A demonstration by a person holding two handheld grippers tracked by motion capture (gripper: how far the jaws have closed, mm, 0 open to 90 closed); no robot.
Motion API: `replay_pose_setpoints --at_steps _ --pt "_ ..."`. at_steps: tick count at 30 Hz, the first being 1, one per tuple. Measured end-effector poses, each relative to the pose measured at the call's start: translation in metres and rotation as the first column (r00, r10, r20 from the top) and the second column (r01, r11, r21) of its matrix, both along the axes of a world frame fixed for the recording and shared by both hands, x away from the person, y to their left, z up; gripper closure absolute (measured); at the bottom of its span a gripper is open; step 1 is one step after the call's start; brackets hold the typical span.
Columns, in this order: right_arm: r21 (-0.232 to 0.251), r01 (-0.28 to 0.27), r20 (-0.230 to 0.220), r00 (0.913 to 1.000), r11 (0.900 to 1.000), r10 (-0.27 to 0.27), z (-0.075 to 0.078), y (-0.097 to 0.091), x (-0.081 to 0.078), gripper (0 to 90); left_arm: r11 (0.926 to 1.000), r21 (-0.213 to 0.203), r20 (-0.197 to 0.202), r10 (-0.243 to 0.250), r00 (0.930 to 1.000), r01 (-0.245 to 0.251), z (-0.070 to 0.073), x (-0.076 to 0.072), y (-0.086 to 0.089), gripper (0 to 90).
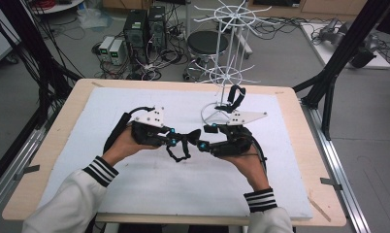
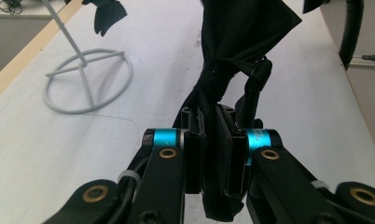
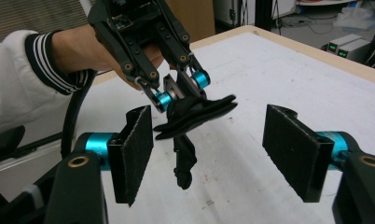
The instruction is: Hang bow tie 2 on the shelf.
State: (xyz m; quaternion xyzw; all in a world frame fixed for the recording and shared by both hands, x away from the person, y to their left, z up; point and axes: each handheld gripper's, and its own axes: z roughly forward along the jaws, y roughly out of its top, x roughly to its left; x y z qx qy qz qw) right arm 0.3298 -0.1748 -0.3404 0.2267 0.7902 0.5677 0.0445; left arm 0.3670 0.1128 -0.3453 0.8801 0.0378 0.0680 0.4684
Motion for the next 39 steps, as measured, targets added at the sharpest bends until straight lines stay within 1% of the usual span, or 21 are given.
replay_pose_setpoints --at_steps 3,6,7,10,13,17,20,22,24,25,26,27,28,29,30,33,34,36,37,38,39 --pt "0.004 -0.022 -0.020 0.9995 0.9997 0.022 -0.001 0.004 0.001 38.5 1.0000 0.001 0.004 0.002 1.0000 -0.002 -0.001 0.000 -0.002 82.3" --pt "-0.022 -0.025 -0.034 0.9991 0.9995 0.024 -0.003 0.007 0.002 41.3 1.0000 0.004 0.011 0.004 0.9999 -0.004 0.000 0.000 -0.003 82.3" --pt "-0.021 -0.024 -0.046 0.9987 0.9995 0.023 -0.004 0.008 0.002 42.7 1.0000 0.006 0.013 0.003 0.9999 -0.003 0.000 -0.001 -0.004 82.3" --pt "-0.012 -0.034 -0.055 0.9979 0.9994 0.033 -0.004 0.009 0.003 48.6 0.9999 0.013 0.023 0.002 0.9997 -0.002 -0.001 -0.002 -0.005 82.3" --pt "-0.021 -0.033 -0.071 0.9970 0.9992 0.031 -0.003 0.009 0.003 57.0 0.9999 0.016 0.032 0.002 0.9995 -0.002 0.000 -0.003 -0.006 82.4" --pt "-0.028 -0.035 -0.078 0.9964 0.9990 0.032 -0.003 0.009 0.002 71.6 0.9999 0.013 0.047 0.007 0.9989 -0.008 0.001 -0.004 -0.006 82.5" --pt "-0.053 -0.016 -0.083 0.9965 0.9985 0.011 -0.003 0.008 0.001 82.1 0.9999 0.007 0.044 0.011 0.9990 -0.011 0.001 -0.003 -0.005 82.7" --pt "-0.051 -0.015 -0.095 0.9954 0.9986 0.010 -0.003 0.008 0.002 83.8 0.9999 0.007 0.042 0.013 0.9990 -0.013 0.000 -0.004 -0.005 82.6" --pt "-0.062 -0.009 -0.084 0.9965 0.9980 0.003 -0.002 0.008 0.001 84.7 0.9999 0.009 0.041 0.010 0.9991 -0.010 0.000 -0.003 -0.005 82.0" --pt "-0.064 -0.006 -0.082 0.9966 0.9979 0.001 -0.002 0.008 0.001 84.8 0.9998 -0.003 0.034 0.020 0.9992 -0.020 0.000 -0.003 -0.005 80.5" --pt "-0.061 -0.002 -0.080 0.9968 0.9981 -0.003 -0.002 0.008 0.001 84.9 0.9993 -0.019 0.027 0.033 0.9991 -0.032 -0.001 -0.002 -0.003 75.8" --pt "-0.064 0.002 -0.071 0.9974 0.9980 -0.007 -0.002 0.008 0.001 85.1 0.9985 -0.033 0.024 0.044 0.9987 -0.043 -0.001 -0.001 -0.002 67.7" --pt "-0.067 0.008 -0.067 0.9977 0.9977 -0.013 -0.001 0.007 0.000 85.1 0.9964 -0.058 0.022 0.063 0.9978 -0.062 -0.002 0.000 -0.001 59.6" --pt "-0.063 0.008 -0.065 0.9978 0.9980 -0.012 -0.001 0.007 0.000 85.1 0.9929 -0.088 0.008 0.080 0.9967 -0.079 -0.003 0.000 0.001 47.7" --pt "-0.059 0.011 -0.063 0.9979 0.9982 -0.014 -0.001 0.006 0.000 85.1 0.9883 -0.122 -0.010 0.091 0.9958 -0.092 -0.004 0.001 0.004 35.8" --pt "-0.051 0.027 -0.039 0.9988 0.9983 -0.029 0.000 0.004 -0.001 85.1 0.9689 -0.212 -0.054 0.119 0.9914 -0.128 -0.006 0.003 0.010 10.7" --pt "-0.046 0.031 -0.041 0.9986 0.9985 -0.033 0.000 0.003 -0.001 85.1 0.9647 -0.230 -0.055 0.120 0.9913 -0.129 -0.006 0.004 0.013 6.0" --pt "-0.040 0.038 -0.031 0.9988 0.9985 -0.039 0.001 0.001 -0.001 85.1 0.9567 -0.264 -0.040 0.117 0.9923 -0.123 -0.006 0.005 0.019 5.9" --pt "-0.038 0.043 -0.028 0.9986 0.9984 -0.044 0.002 0.001 -0.001 85.1 0.9488 -0.286 -0.032 0.130 0.9910 -0.134 -0.006 0.004 0.020 5.8" --pt "-0.032 0.043 -0.026 0.9987 0.9986 -0.044 0.002 0.000 -0.001 85.2 0.9478 -0.289 -0.024 0.133 0.9908 -0.135 -0.006 0.004 0.023 5.8" --pt "-0.029 0.049 -0.020 0.9986 0.9984 -0.049 0.002 0.000 -0.001 85.1 0.9449 -0.300 -0.031 0.128 0.9913 -0.131 -0.006 0.005 0.024 5.8"
